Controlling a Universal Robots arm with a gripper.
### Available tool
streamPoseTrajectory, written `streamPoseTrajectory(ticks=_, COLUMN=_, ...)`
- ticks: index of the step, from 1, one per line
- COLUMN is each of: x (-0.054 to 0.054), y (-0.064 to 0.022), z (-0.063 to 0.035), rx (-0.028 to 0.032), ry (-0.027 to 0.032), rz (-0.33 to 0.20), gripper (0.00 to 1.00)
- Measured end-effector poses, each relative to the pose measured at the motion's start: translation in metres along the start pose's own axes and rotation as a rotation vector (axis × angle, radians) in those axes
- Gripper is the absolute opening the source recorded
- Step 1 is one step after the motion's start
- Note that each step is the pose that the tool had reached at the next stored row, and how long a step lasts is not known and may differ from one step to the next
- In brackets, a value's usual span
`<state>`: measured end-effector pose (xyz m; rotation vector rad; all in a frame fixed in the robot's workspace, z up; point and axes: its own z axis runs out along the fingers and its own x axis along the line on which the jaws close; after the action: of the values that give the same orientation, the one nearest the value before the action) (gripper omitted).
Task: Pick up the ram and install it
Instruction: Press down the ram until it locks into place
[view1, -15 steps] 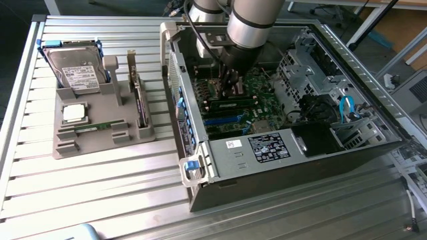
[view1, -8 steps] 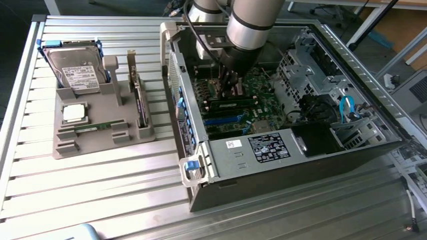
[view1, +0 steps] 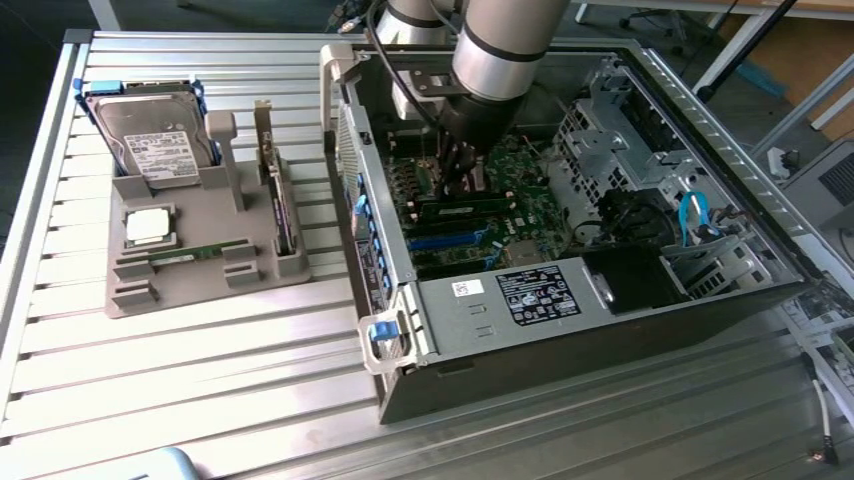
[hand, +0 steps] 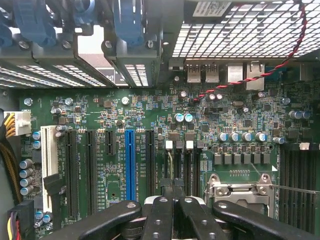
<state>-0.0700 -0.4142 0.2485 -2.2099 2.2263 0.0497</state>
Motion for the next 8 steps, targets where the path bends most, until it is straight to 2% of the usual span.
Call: streamPoseTrajectory(ticks=8, x=0.0001, y=0.0009, z=0.0005, rx=0.0, ry=-0.0001, rz=0.0, gripper=0.11)
